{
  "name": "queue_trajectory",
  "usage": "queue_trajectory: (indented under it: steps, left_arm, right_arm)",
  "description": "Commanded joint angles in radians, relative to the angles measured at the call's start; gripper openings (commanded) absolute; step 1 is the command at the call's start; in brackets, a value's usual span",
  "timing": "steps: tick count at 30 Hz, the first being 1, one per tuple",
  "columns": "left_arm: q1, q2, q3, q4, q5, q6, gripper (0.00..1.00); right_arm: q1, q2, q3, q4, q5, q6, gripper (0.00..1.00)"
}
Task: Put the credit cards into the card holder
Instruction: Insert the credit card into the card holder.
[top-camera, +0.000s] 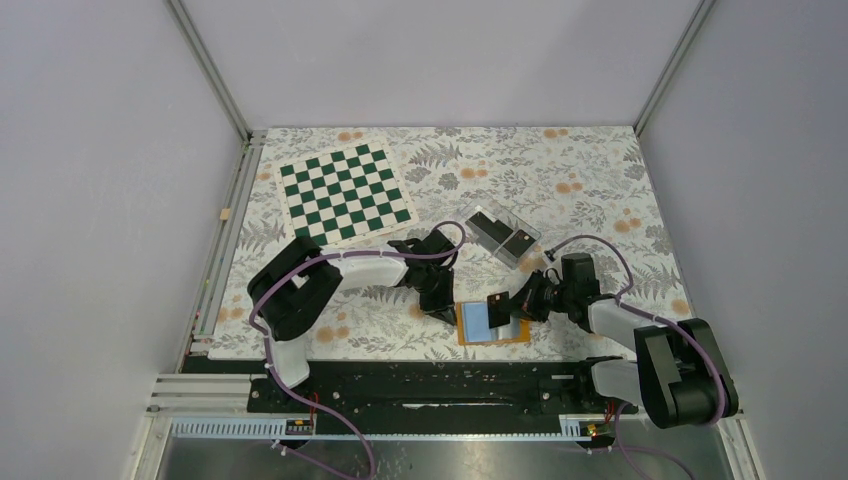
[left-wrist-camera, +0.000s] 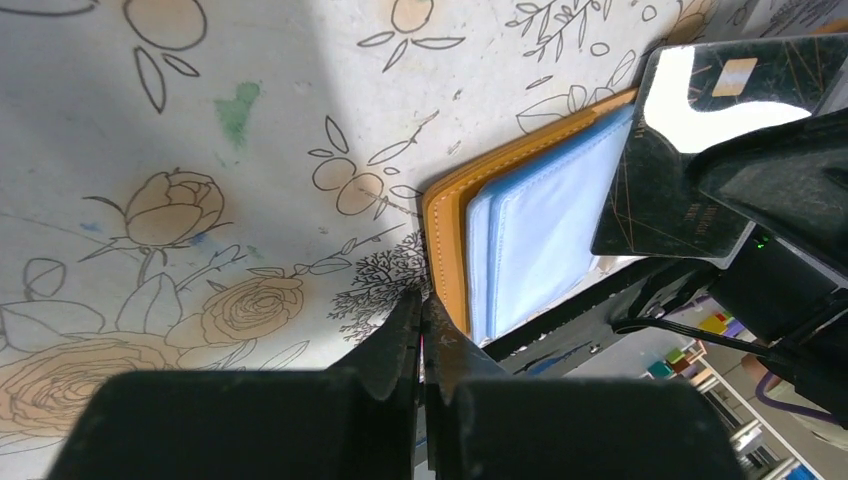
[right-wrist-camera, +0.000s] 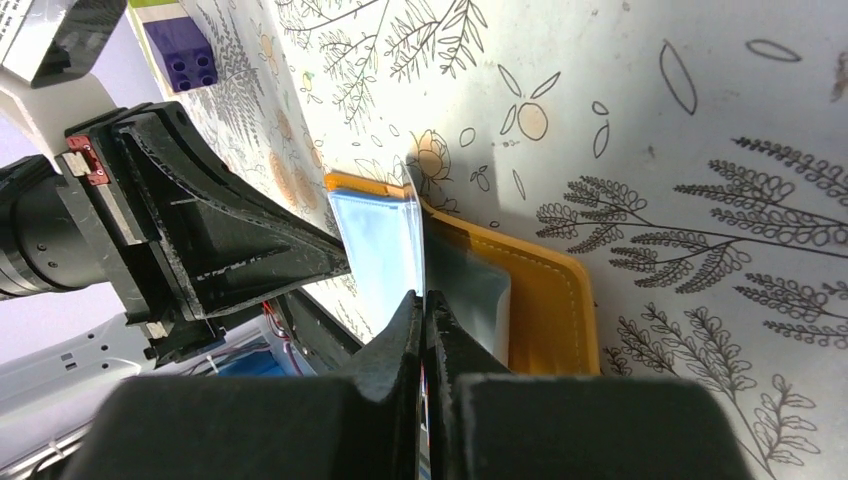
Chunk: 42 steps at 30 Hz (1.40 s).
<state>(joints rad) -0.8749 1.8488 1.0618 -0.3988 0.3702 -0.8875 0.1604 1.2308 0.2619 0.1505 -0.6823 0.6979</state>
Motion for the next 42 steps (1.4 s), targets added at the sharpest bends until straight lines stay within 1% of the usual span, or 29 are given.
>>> queue_trajectory:
  steps: [1,10,13,17,22,25,37,42]
  left_arm:
    - [0.000,0.031,-0.031,0.036,0.000,-0.026,0.00]
    - [0.000,0.033,-0.060,0.117,0.044,-0.085,0.00]
    - [0.000,0.037,-0.066,0.136,0.054,-0.096,0.00]
    - [0.000,0.038,-0.070,0.136,0.054,-0.096,0.00]
    - [0.000,0.042,-0.072,0.111,0.037,-0.090,0.00]
    - [0.000,0.047,-0.071,0.107,0.036,-0.090,0.00]
    - [-0.001,0.045,-0.041,0.108,0.046,-0.092,0.00]
    - [-0.001,0.029,-0.045,0.105,0.049,-0.091,0.00]
  right_arm:
    - [-0.001,-0.003,-0.040,0.069,0.059,0.031,0.00]
    - [-0.001,0.005,-0.063,0.094,0.053,0.045,0.00]
    - [0.000,-0.019,-0.061,0.058,0.074,0.031,0.00]
    - [-0.001,-0.116,-0.055,-0.005,0.153,0.012,0.00]
    - [-0.001,-0.261,-0.020,-0.173,0.275,-0.037,0.00]
    - [-0.001,-0.331,-0.038,-0.195,0.316,-0.029,0.00]
    - [-0.001,-0.239,-0.031,-0.161,0.255,-0.033,0.00]
    - [-0.001,-0.204,-0.047,-0.070,0.223,-0.001,0.00]
